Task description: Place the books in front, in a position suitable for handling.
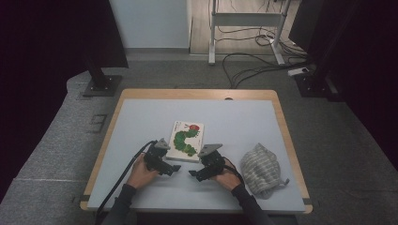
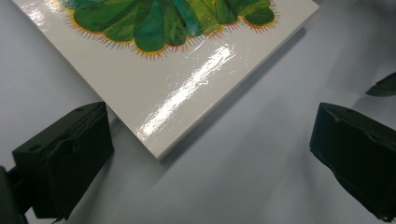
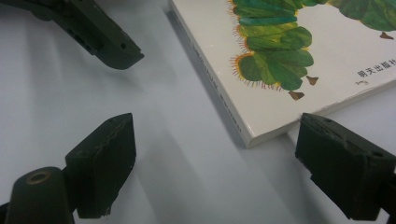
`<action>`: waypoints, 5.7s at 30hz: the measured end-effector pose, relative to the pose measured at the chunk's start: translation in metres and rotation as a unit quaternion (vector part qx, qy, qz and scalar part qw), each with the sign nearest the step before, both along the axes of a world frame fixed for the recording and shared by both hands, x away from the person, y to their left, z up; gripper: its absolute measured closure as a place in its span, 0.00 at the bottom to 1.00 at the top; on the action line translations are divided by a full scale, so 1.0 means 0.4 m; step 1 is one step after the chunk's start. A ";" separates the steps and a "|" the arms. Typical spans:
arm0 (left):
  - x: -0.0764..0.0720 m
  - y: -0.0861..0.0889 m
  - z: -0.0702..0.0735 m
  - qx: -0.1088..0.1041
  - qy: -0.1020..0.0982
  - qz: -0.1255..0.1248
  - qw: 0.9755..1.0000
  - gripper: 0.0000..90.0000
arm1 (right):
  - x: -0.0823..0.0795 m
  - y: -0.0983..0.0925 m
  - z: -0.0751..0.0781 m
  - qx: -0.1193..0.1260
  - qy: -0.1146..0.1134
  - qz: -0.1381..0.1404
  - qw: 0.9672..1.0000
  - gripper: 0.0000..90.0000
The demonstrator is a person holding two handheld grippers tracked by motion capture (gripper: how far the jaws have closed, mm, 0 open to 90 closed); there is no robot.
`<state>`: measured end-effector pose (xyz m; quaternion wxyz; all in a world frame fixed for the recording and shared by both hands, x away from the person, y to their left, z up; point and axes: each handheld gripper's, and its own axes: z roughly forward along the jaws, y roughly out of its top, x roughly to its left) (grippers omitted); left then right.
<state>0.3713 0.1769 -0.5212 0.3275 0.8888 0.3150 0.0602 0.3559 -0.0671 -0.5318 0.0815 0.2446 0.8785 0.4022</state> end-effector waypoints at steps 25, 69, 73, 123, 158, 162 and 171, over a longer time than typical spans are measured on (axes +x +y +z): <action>-0.076 0.001 0.002 0.022 -0.008 0.018 1.000 0.00 | -0.019 -0.033 0.035 0.002 -0.003 -0.017 1.000 0.14; -0.066 0.016 -0.009 0.033 -0.033 0.074 0.996 0.00 | 0.279 -0.010 0.003 0.025 0.046 -0.056 0.997 0.05; -0.059 0.027 -0.007 0.037 -0.030 0.071 0.996 0.00 | 0.263 -0.022 0.005 0.022 0.048 -0.063 0.997 0.05; -0.023 0.075 -0.001 0.045 -0.024 0.027 0.998 0.00 | 0.038 -0.105 0.012 -0.022 0.045 -0.067 0.997 0.04; -0.101 0.038 -0.018 0.013 -0.053 -0.035 0.998 0.00 | -0.012 -0.132 0.023 -0.021 0.035 -0.072 0.997 0.08; -0.107 0.045 -0.018 0.011 -0.050 -0.029 0.998 0.00 | -0.029 -0.150 0.053 -0.014 0.021 -0.074 0.997 0.08; -0.126 0.084 -0.018 0.011 -0.049 -0.010 0.999 0.00 | -0.058 -0.216 0.111 -0.026 -0.002 -0.093 0.995 0.05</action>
